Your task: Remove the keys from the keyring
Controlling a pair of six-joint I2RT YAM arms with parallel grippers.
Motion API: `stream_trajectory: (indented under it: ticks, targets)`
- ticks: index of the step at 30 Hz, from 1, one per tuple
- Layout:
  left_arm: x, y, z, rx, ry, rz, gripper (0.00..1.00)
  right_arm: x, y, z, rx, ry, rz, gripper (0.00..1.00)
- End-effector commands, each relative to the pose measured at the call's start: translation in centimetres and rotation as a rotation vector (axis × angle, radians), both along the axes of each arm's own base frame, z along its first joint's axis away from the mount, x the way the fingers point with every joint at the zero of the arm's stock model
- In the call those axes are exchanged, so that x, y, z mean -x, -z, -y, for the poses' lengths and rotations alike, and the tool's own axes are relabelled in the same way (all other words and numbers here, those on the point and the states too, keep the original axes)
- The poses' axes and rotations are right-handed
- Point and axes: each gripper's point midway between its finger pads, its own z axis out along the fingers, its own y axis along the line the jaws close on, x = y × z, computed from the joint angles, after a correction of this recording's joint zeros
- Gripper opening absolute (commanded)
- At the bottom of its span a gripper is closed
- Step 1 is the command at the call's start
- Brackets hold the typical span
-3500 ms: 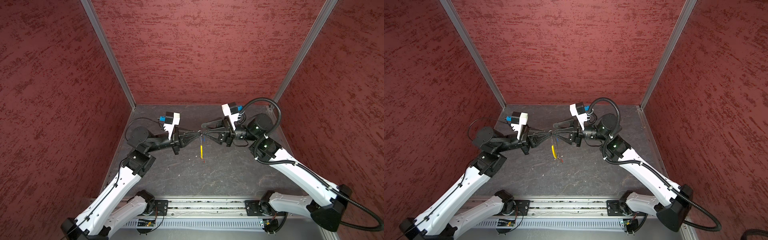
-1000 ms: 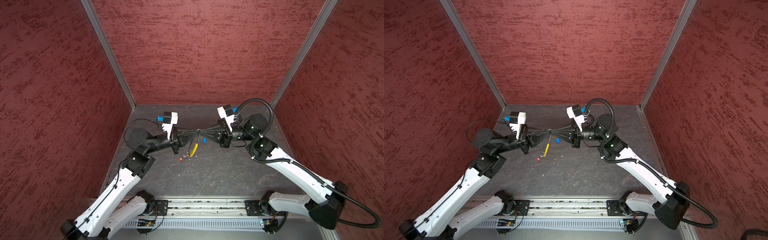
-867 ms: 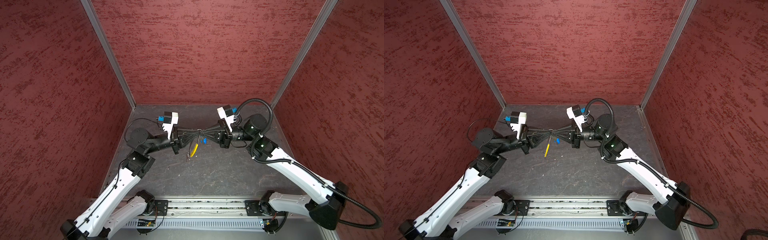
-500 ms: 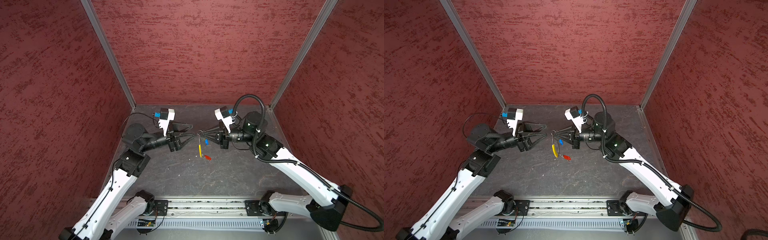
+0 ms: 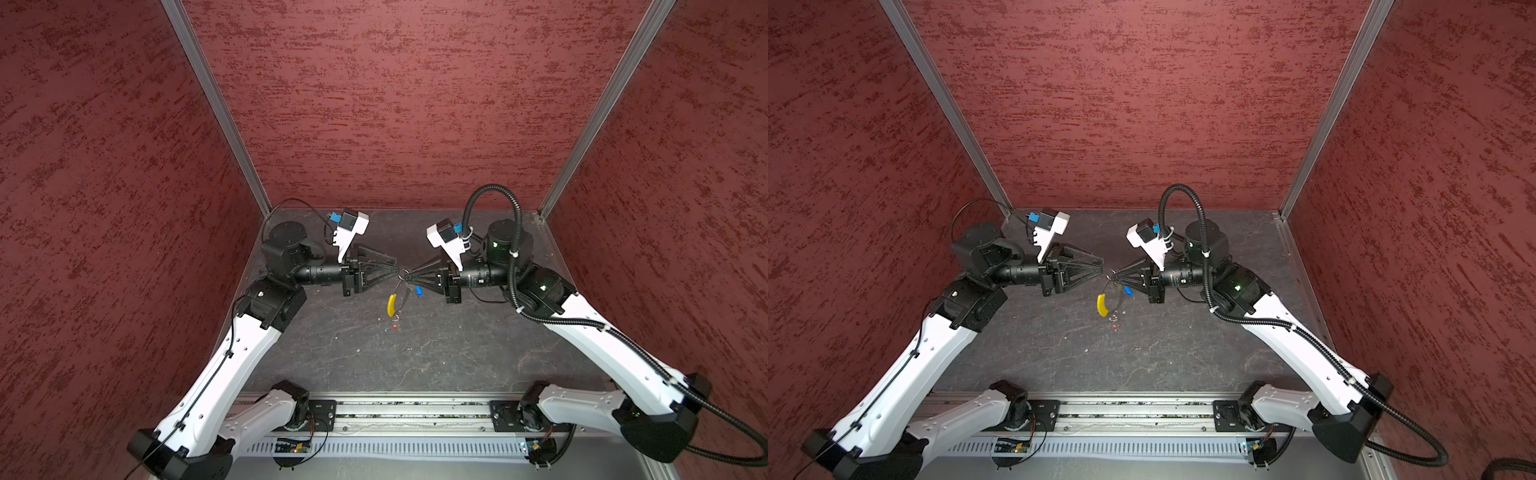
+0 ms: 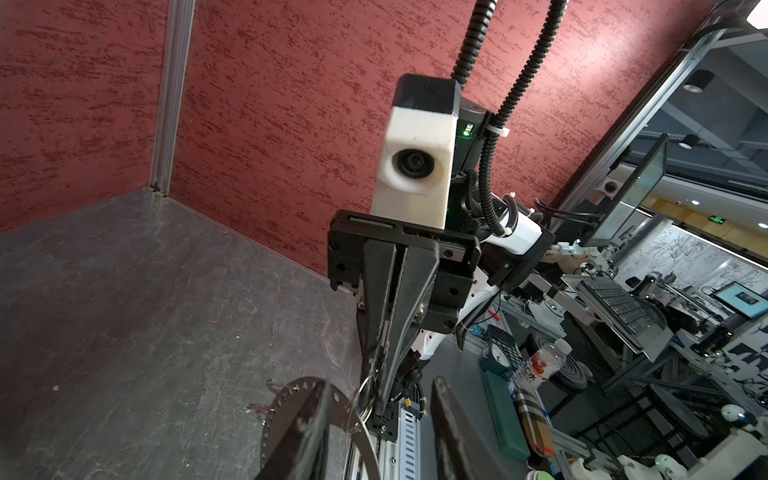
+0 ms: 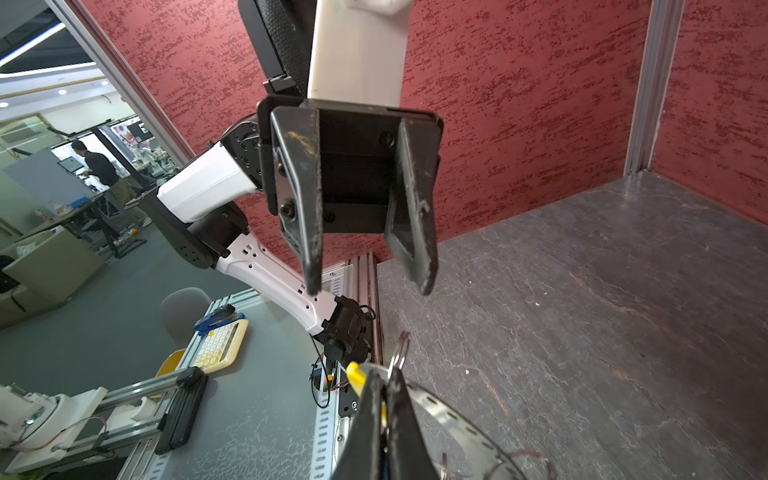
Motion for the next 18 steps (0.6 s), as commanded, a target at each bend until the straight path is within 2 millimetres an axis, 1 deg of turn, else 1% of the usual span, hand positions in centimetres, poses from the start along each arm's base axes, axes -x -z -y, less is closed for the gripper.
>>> stream_trajectory:
  ticks: [1,6,10,13,15,18]
  targets:
    - [1.02,0.16,0.26,-0.02,0.048,0.01,0.4,1.41,-2.27,0.45,-0.042,-0.048,0.073,0.0]
    - [0.92,0.4,0.46,-0.025,0.055,0.005,0.32,1.46,-2.54,0.49,-0.05,-0.046,0.074,0.0]
    - [0.75,0.58,0.67,-0.03,0.059,0.002,0.33,1.55,-2.71,0.47,-0.057,-0.054,0.073,0.0]
    - [0.43,0.72,0.74,-0.035,0.048,-0.005,0.38,1.89,-2.74,0.42,-0.061,-0.075,0.069,0.0]
    - [0.34,0.7,0.78,-0.035,0.048,-0.006,0.38,1.82,-2.79,0.43,-0.062,-0.071,0.069,0.0]
    - [0.74,0.52,0.97,-0.029,0.074,0.003,0.3,1.63,-2.89,0.42,-0.063,-0.061,0.072,0.0]
